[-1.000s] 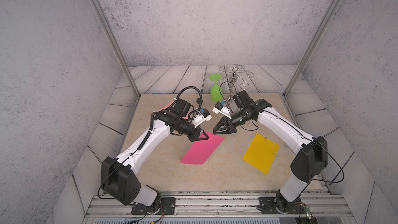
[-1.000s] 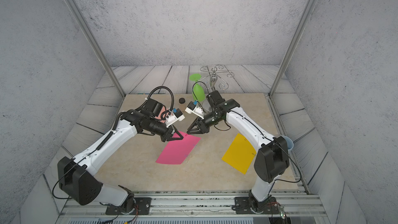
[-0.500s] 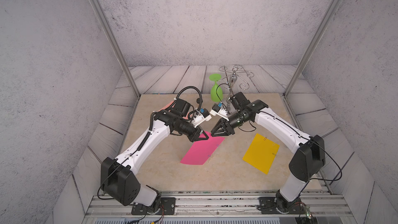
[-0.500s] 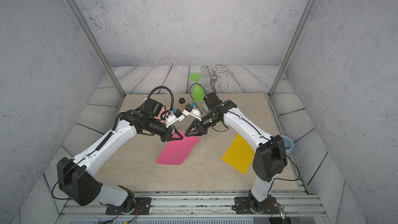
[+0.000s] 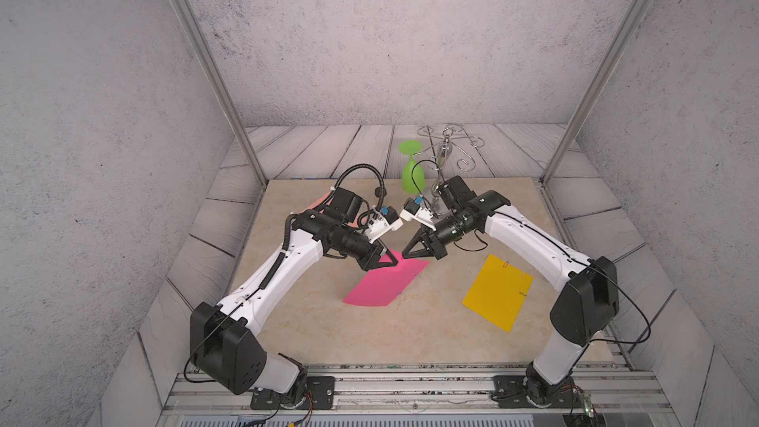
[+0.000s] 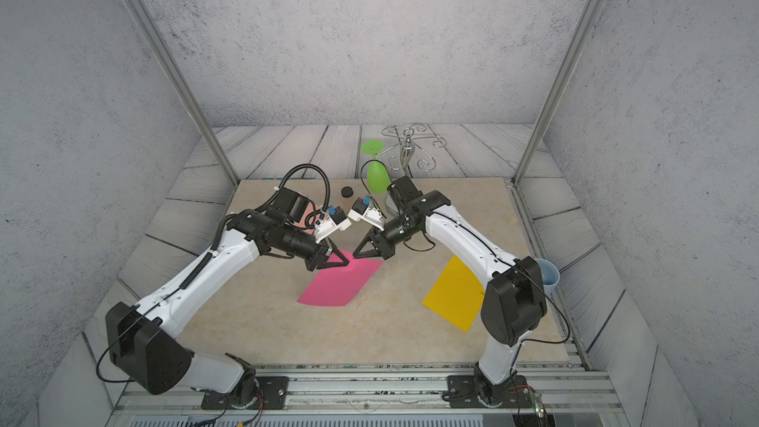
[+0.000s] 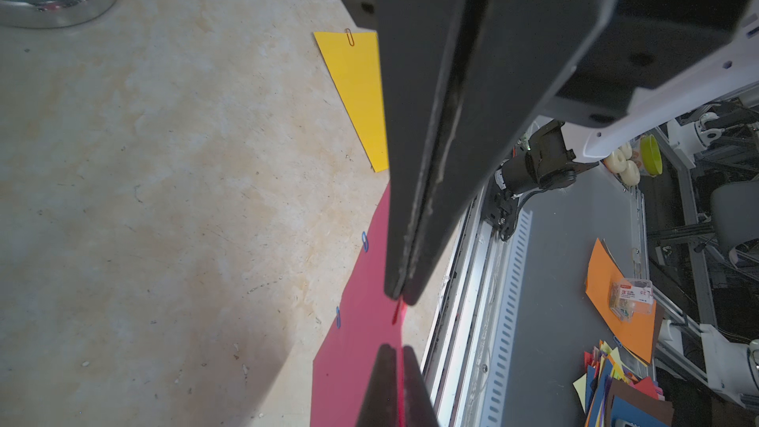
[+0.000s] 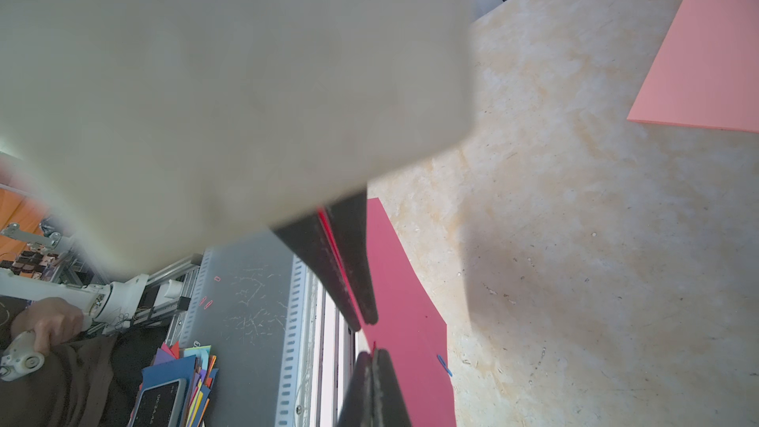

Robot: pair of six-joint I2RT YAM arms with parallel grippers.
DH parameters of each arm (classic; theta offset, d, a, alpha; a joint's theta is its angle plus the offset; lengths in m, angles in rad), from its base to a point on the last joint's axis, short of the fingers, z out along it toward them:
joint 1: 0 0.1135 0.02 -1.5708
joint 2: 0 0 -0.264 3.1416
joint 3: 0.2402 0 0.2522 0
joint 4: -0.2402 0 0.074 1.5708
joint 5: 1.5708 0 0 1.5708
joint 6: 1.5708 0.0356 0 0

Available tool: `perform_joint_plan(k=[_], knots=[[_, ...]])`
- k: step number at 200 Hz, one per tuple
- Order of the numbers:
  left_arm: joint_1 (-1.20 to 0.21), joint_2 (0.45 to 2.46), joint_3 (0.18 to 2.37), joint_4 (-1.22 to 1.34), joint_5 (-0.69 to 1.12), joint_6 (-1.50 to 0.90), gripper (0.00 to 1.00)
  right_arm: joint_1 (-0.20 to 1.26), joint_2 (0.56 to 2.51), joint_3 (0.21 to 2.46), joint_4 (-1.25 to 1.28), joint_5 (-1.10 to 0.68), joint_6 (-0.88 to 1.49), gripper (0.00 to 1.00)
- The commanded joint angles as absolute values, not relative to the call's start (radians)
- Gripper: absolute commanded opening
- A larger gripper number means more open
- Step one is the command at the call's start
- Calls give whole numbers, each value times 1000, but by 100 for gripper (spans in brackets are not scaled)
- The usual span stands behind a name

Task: Unclip the paperclips from the documents
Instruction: Remove the paper clip from the document.

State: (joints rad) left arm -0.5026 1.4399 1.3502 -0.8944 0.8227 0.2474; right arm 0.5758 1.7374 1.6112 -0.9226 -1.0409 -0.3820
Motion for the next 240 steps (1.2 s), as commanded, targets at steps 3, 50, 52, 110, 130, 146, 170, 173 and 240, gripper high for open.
perform_joint_plan(k=[3, 50, 52, 110, 130, 146, 170, 173, 240], knots=[[-507, 1420, 1338, -907, 829, 273, 0, 579, 1746, 1614, -926, -1040, -393, 1], [-508, 1419, 1329, -910, 825, 268, 0, 576, 1739, 1628, -937, -1025, -400, 1], [-508, 1418, 1328, -909, 825, 270, 0, 575, 1739, 1629, -938, -1025, -400, 1], [-509, 1408, 1316, -910, 822, 265, 0, 563, 1727, 1626, -937, -1028, -402, 1], [-508, 1409, 1316, -910, 822, 265, 0, 560, 1726, 1629, -938, -1028, -401, 1], [-509, 1410, 1317, -912, 822, 265, 0, 558, 1726, 1629, -939, -1029, -402, 1], [-509, 1410, 1317, -913, 823, 265, 0, 557, 1726, 1631, -941, -1031, -402, 1], [-509, 1411, 1317, -912, 823, 265, 0, 557, 1726, 1631, -941, -1031, -402, 1], [-509, 1411, 1315, -914, 823, 267, 0, 551, 1727, 1636, -943, -1035, -403, 2]])
